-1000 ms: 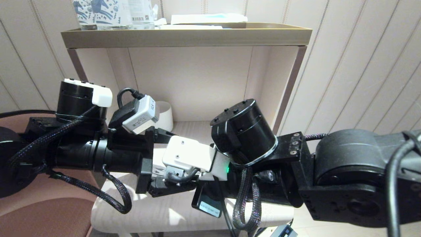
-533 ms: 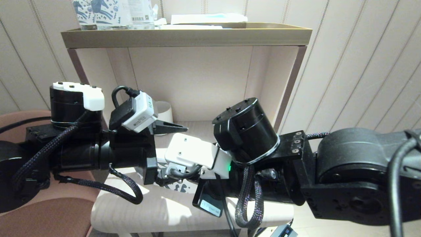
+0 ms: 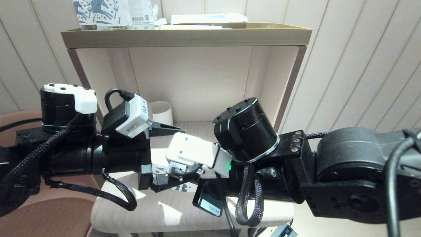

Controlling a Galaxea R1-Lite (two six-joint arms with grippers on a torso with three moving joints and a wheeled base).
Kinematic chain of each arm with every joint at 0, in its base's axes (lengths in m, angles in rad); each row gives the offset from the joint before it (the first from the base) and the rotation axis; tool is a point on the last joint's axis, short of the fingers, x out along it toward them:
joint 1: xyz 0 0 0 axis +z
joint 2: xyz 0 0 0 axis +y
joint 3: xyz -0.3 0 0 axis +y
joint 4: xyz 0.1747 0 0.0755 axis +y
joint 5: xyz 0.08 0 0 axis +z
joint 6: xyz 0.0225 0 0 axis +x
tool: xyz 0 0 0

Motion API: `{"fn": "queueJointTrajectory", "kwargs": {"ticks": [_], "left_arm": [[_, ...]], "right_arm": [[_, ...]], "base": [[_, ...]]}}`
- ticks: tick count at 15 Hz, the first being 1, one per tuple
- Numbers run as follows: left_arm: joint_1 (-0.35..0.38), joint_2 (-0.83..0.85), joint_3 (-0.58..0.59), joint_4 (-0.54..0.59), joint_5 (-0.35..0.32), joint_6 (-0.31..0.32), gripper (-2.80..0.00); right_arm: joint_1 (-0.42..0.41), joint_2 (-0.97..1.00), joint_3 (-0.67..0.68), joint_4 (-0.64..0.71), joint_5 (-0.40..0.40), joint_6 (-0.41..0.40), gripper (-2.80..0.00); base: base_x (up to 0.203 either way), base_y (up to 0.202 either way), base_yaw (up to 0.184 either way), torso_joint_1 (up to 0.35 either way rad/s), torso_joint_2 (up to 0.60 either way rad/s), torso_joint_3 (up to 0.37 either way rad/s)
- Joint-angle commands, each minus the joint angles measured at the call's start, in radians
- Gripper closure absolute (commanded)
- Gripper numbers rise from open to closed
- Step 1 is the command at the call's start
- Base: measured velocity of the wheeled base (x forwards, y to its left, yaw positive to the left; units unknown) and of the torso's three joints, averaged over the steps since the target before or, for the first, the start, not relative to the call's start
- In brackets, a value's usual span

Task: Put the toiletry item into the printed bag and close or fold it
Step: Hand it to the other hand

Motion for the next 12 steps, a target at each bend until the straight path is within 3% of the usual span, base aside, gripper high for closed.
{"fn": "queueJointTrajectory", "kwargs": {"ticks": [1,3,5,6,10,12], "left_arm": [[0.000,-0.041,0.001,0.012,-0.001,0.009,-2.80],[0.001,-0.073,-0.015,0.118,0.009,0.048,-2.80],[0.001,-0.096,-0.051,0.268,0.029,0.128,-2.80],[0.001,-0.093,-0.064,0.291,0.036,0.162,-2.80],[0.001,-0.068,-0.081,0.284,0.036,0.151,-2.80],[0.001,-0.069,-0.095,0.280,0.033,0.086,-2.80]], "right_arm": [[0.000,0.003,0.000,0.000,-0.001,-0.001,0.00],[0.000,0.006,-0.003,0.000,0.001,-0.001,0.00],[-0.001,0.009,-0.004,0.000,0.001,-0.001,0.00],[-0.001,0.009,-0.003,0.000,0.001,0.001,0.00],[-0.004,0.014,-0.006,0.000,0.003,0.001,0.00],[-0.004,0.023,-0.010,0.000,0.009,0.001,0.00]], "base": [[0.000,0.000,0.000,0.000,0.00,0.000],[0.000,0.000,0.000,0.000,0.00,0.000],[0.000,0.000,0.000,0.000,0.00,0.000],[0.000,0.000,0.000,0.000,0.00,0.000],[0.000,0.000,0.000,0.000,0.00,0.000],[0.000,0.000,0.000,0.000,0.00,0.000]]}}
